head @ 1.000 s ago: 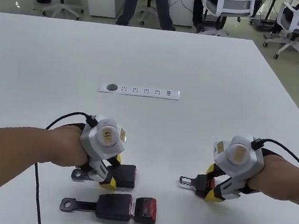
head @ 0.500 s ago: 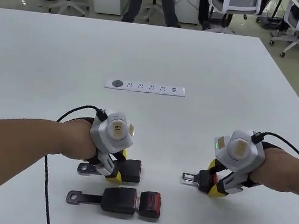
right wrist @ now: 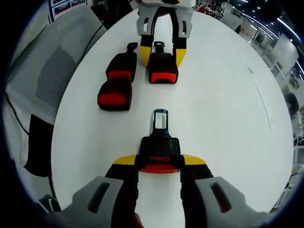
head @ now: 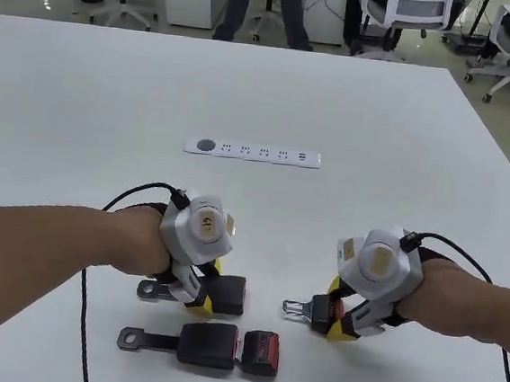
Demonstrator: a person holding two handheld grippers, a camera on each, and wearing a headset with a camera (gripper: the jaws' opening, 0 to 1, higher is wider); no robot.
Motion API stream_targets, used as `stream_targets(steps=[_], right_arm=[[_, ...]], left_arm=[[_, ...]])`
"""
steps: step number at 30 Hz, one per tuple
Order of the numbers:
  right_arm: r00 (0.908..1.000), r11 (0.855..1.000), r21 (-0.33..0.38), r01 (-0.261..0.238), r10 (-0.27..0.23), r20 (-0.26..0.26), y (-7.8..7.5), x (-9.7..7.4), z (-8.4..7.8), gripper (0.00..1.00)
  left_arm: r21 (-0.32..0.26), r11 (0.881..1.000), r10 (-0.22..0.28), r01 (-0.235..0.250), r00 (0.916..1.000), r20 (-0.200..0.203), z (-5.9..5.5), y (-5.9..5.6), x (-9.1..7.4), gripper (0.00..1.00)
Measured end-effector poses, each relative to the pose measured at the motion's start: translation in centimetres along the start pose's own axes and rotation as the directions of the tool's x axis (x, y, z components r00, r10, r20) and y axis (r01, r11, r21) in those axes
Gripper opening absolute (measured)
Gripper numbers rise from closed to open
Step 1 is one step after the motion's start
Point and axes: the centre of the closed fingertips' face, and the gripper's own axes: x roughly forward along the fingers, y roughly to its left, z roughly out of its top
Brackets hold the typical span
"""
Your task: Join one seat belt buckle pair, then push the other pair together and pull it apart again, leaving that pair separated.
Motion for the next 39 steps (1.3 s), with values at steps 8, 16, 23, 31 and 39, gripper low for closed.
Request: stream_targets(steps=[8,16,23,31,39], right_arm=[[0.9992,1.0,0.012,0.016,-0.016,0.037,0.1,1.3,3.0,0.32],[0.9984,0.999,0.003,0.036,-0.036,0.043,-0.3,2.1,4.9,0.32],[0.9981,0.999,-0.009,0.048,-0.048,0.039,-0.3,1.8,5.1,0.32],[0.9976,0.999,-0.02,0.031,-0.03,0.062,-0.5,2.3,5.9,0.32],[0.9974,1.0,0.023,-0.009,0.007,0.072,-0.5,2.6,6.4,0.31]], left_arm=[[0.001,1.0,0.0,0.0,1.0,-0.001,-0.1,0.0,0.1,0.33],[-0.003,1.0,0.004,-0.004,1.0,-0.005,-0.2,0.1,0.2,0.33],[-0.005,1.0,0.004,-0.004,1.0,-0.008,-0.2,0.2,0.3,0.33],[0.005,1.0,0.0,0.0,1.0,-0.004,0.0,0.0,0.2,0.33],[0.014,1.0,-0.004,0.004,0.9999,0.011,0.3,0.0,0.2,0.33]])
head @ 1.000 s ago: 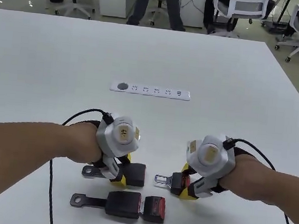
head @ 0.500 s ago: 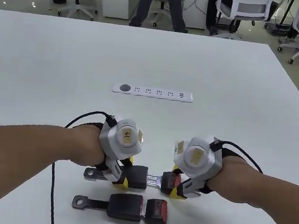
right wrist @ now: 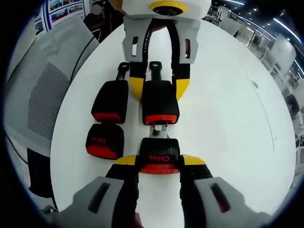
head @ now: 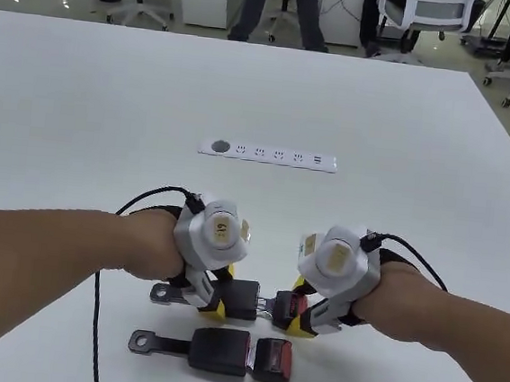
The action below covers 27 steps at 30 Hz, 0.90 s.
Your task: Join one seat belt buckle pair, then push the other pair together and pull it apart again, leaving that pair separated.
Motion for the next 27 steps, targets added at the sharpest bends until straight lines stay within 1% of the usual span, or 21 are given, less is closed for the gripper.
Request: stream_targets(steps=[2,4,5,10,11,12,13,14,15,18,23,27], right_arm=[[0.9999,1.0,-0.002,-0.011,0.011,0.0,0.1,-0.1,0.1,0.31],[0.9999,1.0,-0.001,-0.016,0.016,-0.003,-0.4,0.1,0.2,0.3],[0.9998,1.0,-0.005,-0.017,0.017,-0.008,-0.2,0.1,0.1,0.3],[0.9997,1.0,0.0,-0.021,0.021,-0.007,-0.2,0.2,0.3,0.3],[0.9997,1.0,0.002,-0.024,0.024,-0.001,-0.2,0.2,0.5,0.3],[0.9989,0.999,0.03,-0.034,0.033,0.035,0.0,0.3,1.3,0.3],[0.9986,0.999,0.033,-0.038,0.037,0.037,-0.1,0.6,1.7,0.3],[0.9997,1.0,0.002,-0.022,0.022,0.01,-0.2,0.9,1.6,0.3],[0.9998,1.0,-0.019,-0.02,0.02,-0.009,-0.2,0.9,1.5,0.3],[0.9993,0.999,0.011,-0.035,0.035,0.014,-0.5,0.8,1.3,0.3],[0.9996,1.0,0.003,-0.027,0.027,0.005,-0.2,0.9,1.4,0.3],[0.9997,1.0,0.002,-0.023,0.023,0.004,-0.2,0.9,1.4,0.3]], left_arm=[[0.012,1.0,-0.004,0.004,1.0,-0.003,0.1,0.0,0.0,0.33],[0.015,1.0,-0.006,0.006,1.0,-0.006,0.0,0.0,0.1,0.32],[0.016,1.0,-0.005,0.005,0.9999,-0.009,0.0,0.1,0.1,0.32],[0.009,1.0,-0.001,0.001,0.9999,-0.01,0.0,0.1,0.0,0.32],[0.01,1.0,-0.002,0.002,1.0,-0.01,0.0,0.1,0.0,0.32],[0.01,1.0,-0.004,0.004,1.0,-0.008,0.0,0.1,0.0,0.32],[0.013,1.0,-0.006,0.006,1.0,-0.008,0.0,0.1,0.0,0.32],[0.012,1.0,-0.005,0.005,1.0,-0.007,0.0,0.1,0.0,0.32],[0.014,1.0,-0.005,0.005,1.0,-0.007,0.0,0.1,0.0,0.32],[0.013,1.0,-0.003,0.004,1.0,-0.007,-0.1,0.2,0.0,0.32],[0.015,1.0,-0.005,0.005,0.9999,-0.015,-0.1,0.3,0.1,0.32],[0.014,1.0,-0.003,0.003,0.9998,-0.019,-0.1,0.2,0.1,0.32]])
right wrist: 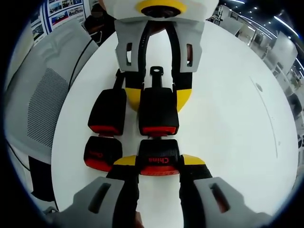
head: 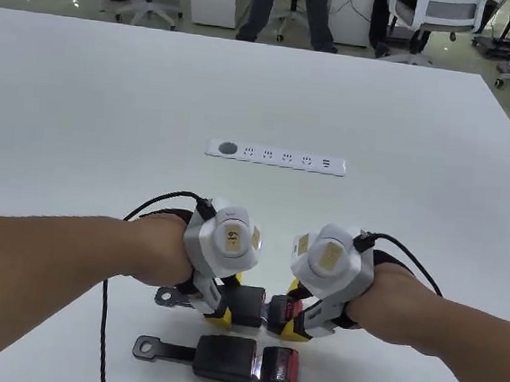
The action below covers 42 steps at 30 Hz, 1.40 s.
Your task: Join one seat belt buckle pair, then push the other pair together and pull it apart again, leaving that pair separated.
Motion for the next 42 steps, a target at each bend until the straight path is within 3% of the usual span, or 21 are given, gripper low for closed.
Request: stream_targets(steps=[15,23,26,31,42], right_arm=[[1.0,1.0,-0.01,0.002,-0.002,0.0,0.2,-0.1,-0.3,0.3],[0.9996,1.0,-0.016,0.003,-0.004,-0.027,-0.1,-0.7,-1.7,0.31],[0.9999,1.0,-0.008,-0.003,0.004,0.012,0.1,-0.9,-1.8,0.31],[0.9999,1.0,-0.016,0.002,-0.002,0.014,0.1,-1.3,-2.0,0.31],[0.9991,0.999,0.019,0.033,-0.032,-0.026,0.1,-3.6,-6.5,0.32]], left_arm=[[-0.012,1.0,0.001,-0.001,0.9999,0.016,-0.1,0.0,0.0,0.32],[-0.01,1.0,0.002,-0.001,0.9999,0.01,0.0,0.0,-0.1,0.32],[-0.014,1.0,0.0,0.0,0.9999,0.016,0.0,0.0,0.0,0.32],[-0.014,1.0,-0.001,0.002,0.9999,0.016,0.1,0.1,0.0,0.33],[-0.009,1.0,-0.001,0.001,1.0,0.005,0.3,-0.2,-0.2,0.33]])
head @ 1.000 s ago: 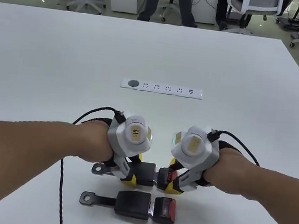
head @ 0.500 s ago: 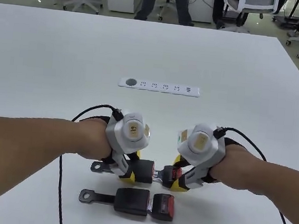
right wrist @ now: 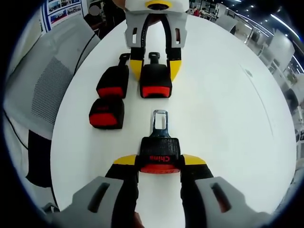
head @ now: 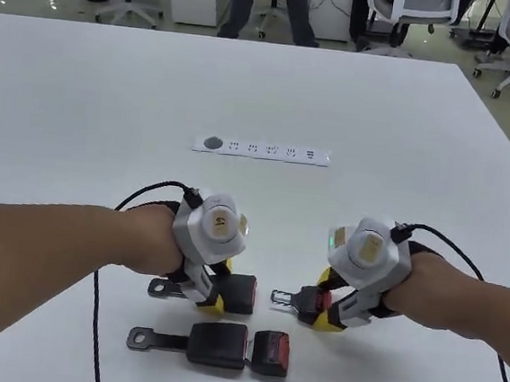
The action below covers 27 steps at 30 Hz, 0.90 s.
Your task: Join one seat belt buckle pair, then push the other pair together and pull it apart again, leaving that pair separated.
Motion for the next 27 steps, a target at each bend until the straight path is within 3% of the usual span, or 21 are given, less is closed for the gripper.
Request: stream_targets(steps=[8,13,18,22,27], right_arm=[[0.9983,1.0,-0.021,0.002,-0.003,-0.058,0.5,-1.7,-3.4,0.32],[0.9966,1.0,0.008,0.014,-0.013,-0.082,0.2,-2.8,-5.4,0.32],[0.9955,1.0,0.007,0.007,-0.007,-0.095,0.0,-3.0,-6.3,0.32],[0.9938,1.0,0.011,0.01,-0.008,-0.111,0.5,-2.9,-6.0,0.33],[0.993,1.0,0.022,0.015,-0.012,-0.118,0.4,-2.9,-6.1,0.34]], left_arm=[[-0.002,1.0,0.002,-0.002,1.0,0.008,-0.1,0.0,0.1,0.33],[-0.006,1.0,0.005,-0.004,0.9999,0.009,-0.1,0.0,0.0,0.33],[-0.007,1.0,0.006,-0.005,0.9999,0.014,-0.2,0.1,0.0,0.33],[0.019,0.999,0.027,-0.027,0.9996,-0.004,-0.2,0.1,0.1,0.35],[-0.005,1.0,0.026,-0.027,0.9996,-0.008,-0.4,0.3,0.1,0.36]])
